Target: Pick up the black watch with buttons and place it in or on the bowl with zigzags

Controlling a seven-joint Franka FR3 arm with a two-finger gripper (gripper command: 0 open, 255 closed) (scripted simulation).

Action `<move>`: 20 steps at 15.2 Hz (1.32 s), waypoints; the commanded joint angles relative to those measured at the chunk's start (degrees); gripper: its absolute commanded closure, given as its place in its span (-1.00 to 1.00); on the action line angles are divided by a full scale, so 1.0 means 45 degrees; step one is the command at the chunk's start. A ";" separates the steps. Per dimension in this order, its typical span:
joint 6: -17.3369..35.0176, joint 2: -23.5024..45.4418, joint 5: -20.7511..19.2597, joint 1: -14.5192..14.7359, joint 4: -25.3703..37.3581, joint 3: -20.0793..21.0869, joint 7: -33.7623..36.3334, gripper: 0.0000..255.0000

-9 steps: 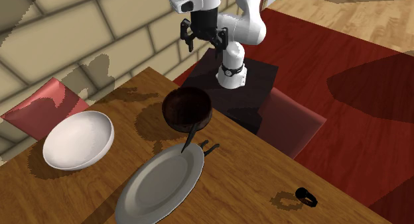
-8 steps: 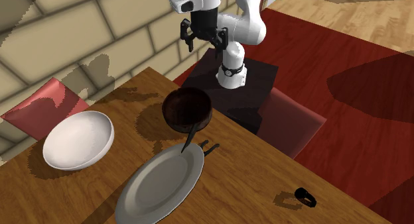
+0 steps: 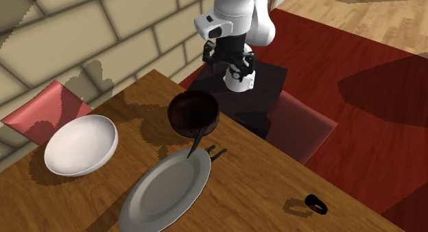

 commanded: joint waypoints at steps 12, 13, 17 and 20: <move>0.2013 0.4881 0.0487 0.0645 0.3050 0.2706 0.3772 -1.00; 0.2111 0.5320 0.0403 0.0684 0.3395 0.2882 0.4077 -1.00; 0.2373 0.7157 -0.0113 0.0892 0.4942 0.3510 0.5327 -1.00; 0.2412 0.8616 -0.0664 0.1151 0.6291 0.3865 0.6272 -1.00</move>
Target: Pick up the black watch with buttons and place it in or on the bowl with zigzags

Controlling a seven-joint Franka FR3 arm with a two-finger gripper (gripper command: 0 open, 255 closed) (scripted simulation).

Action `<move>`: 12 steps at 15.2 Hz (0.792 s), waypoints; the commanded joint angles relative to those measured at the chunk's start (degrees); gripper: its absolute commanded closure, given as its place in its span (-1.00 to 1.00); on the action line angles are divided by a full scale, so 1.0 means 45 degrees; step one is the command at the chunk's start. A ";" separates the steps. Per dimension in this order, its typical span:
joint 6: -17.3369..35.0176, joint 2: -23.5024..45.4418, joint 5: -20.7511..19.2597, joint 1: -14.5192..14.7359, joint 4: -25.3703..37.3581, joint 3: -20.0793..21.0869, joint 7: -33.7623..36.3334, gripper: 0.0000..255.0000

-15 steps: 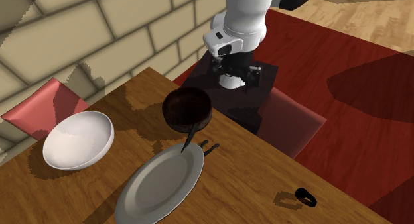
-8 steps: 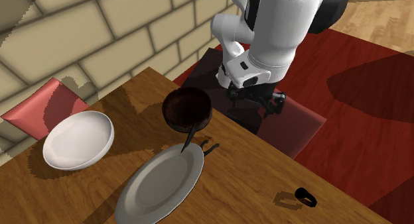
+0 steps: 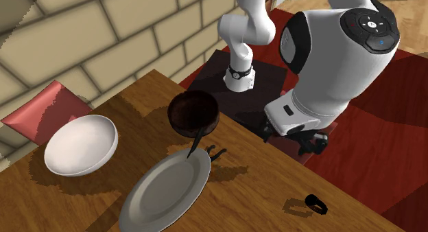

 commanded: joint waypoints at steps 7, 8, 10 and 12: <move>-0.0565 0.4120 -0.1693 0.1205 0.4401 0.0388 0.2234 -1.00; -0.0725 0.4676 -0.1904 0.1431 0.5084 0.0376 0.2459 -1.00; -0.1121 0.5826 -0.2303 0.1931 0.6579 0.0310 0.2853 -1.00; -0.1374 0.6460 -0.2494 0.2228 0.7451 0.0245 0.3025 -1.00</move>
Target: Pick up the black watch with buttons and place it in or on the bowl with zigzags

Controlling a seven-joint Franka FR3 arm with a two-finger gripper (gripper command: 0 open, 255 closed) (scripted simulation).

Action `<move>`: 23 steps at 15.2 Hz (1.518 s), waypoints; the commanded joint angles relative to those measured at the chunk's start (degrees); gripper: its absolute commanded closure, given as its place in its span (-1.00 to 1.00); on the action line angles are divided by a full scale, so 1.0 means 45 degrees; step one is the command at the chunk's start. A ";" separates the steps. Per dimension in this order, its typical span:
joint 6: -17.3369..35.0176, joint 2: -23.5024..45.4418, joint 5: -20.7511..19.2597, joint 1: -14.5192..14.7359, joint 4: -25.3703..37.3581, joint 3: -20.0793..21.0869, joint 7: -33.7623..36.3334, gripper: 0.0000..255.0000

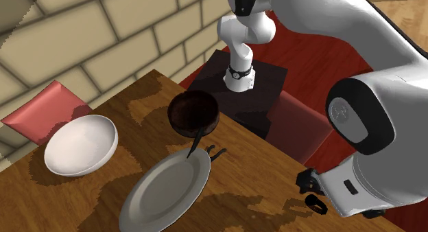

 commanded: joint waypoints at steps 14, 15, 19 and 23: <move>0.1121 0.0580 -0.0237 0.0075 -0.0570 -0.0121 0.0183 -1.00; 0.1120 0.0579 -0.0237 0.0075 -0.0571 -0.0120 0.0183 -1.00; 0.1123 0.0574 -0.0236 0.0073 -0.0579 -0.0120 0.0182 1.00; 0.1122 0.0577 -0.0237 0.0075 -0.0574 -0.0120 0.0183 1.00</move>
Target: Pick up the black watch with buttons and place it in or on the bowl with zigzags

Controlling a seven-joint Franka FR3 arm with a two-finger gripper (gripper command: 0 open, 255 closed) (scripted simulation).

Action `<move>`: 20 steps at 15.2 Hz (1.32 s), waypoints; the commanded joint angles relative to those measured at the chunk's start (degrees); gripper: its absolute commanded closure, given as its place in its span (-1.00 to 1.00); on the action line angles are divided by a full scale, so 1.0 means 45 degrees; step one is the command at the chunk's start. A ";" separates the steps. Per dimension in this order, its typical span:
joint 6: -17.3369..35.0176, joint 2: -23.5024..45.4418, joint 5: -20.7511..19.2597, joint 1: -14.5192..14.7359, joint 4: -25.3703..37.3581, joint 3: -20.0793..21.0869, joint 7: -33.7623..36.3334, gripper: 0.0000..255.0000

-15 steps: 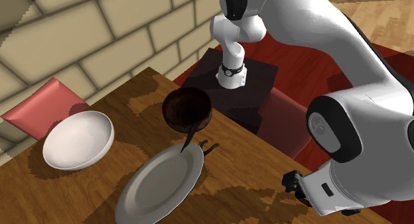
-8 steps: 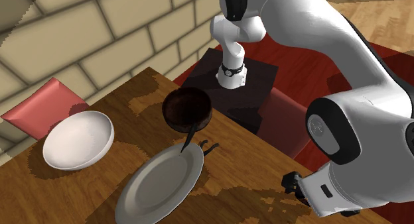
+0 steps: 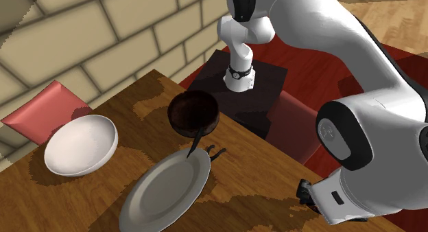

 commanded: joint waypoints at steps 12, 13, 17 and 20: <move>-0.1574 -0.0235 0.0143 0.0101 0.1366 0.0088 -0.0130 1.00; -0.1741 -0.0241 0.0149 0.0118 0.1530 0.0095 -0.0140 1.00; -0.2433 -0.0229 0.0163 0.0202 0.2243 0.0111 -0.0180 1.00; -0.2978 -0.0176 0.0155 0.0286 0.2848 0.0118 -0.0206 1.00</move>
